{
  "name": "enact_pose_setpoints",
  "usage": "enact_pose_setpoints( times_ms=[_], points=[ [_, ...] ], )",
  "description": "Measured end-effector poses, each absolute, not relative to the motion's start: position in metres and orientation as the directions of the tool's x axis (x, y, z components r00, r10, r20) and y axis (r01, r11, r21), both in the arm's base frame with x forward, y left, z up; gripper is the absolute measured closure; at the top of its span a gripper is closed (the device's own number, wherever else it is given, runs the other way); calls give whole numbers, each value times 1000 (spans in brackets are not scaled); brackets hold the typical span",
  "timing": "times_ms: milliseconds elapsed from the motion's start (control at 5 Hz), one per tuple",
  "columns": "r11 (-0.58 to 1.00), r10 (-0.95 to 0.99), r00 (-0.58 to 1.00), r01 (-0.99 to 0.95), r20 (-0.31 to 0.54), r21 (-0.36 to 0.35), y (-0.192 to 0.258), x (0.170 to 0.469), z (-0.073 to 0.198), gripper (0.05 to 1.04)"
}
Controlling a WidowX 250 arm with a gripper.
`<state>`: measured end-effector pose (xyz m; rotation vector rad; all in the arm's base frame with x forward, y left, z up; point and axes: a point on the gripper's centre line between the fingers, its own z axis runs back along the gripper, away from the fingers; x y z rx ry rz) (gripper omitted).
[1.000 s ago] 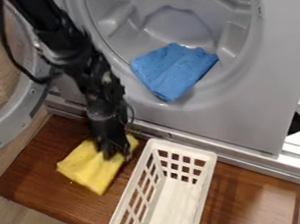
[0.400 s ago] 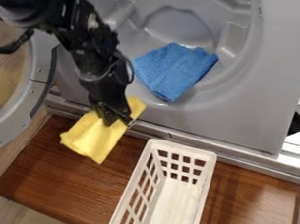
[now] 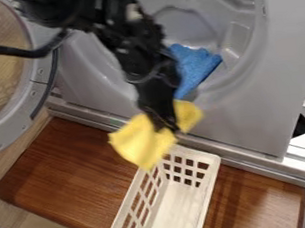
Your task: Take the yellow towel from the table and put it on the basket
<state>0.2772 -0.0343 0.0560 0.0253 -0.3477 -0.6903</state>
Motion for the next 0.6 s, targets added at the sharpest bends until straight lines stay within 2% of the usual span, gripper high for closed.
enact_pose_setpoints(
  times_ms=[200, 400, 600],
  points=[
    [723, -677, 658, 678, 330, 132, -62, 278, 49, 1020],
    [685, -712, 636, 722, 297, 99, -75, 266, 28, 1020],
    [663, -739, 630, 742, 239, 96, -71, 256, 13, 1020]
  ],
)
